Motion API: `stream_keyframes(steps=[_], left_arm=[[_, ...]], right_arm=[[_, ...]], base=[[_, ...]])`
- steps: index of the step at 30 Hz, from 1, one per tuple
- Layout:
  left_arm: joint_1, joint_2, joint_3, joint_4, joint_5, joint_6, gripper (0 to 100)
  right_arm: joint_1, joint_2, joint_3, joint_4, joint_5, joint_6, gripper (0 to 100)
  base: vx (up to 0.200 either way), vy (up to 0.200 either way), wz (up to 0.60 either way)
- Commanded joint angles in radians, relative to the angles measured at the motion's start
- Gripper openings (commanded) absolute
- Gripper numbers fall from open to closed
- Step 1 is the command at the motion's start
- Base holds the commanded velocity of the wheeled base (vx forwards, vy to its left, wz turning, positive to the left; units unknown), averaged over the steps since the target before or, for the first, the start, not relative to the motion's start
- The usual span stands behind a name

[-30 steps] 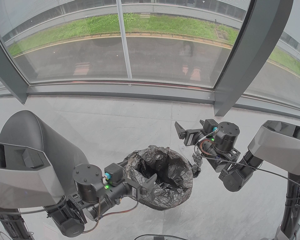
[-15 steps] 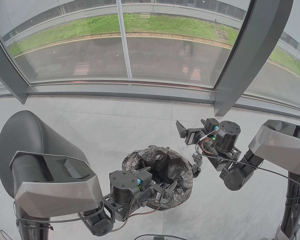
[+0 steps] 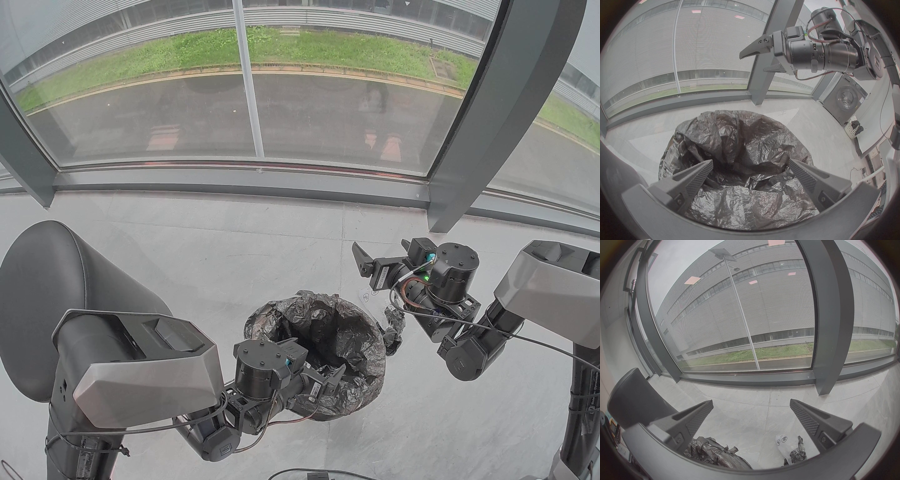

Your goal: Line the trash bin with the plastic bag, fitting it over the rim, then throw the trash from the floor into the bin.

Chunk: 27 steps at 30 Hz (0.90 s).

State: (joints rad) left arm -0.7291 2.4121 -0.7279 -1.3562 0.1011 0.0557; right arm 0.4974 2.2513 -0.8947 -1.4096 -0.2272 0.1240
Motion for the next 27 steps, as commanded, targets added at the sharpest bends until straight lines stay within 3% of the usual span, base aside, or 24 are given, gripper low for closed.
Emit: stream_keyframes(steps=[1, 27], left_arm=[[0.002, 0.018, 0.004, 0.003, -0.001, -0.001, 100], [-0.047, 0.013, 0.077, 0.098, 0.002, 0.004, 100]], right_arm=[[0.0, 0.014, -0.004, -0.002, 0.0, 0.0, 100], [-0.008, 0.022, -0.01, -0.002, 0.0, 0.0, 100]], base=[[0.0, 0.0, 0.0], [0.0, 0.0, 0.0]])
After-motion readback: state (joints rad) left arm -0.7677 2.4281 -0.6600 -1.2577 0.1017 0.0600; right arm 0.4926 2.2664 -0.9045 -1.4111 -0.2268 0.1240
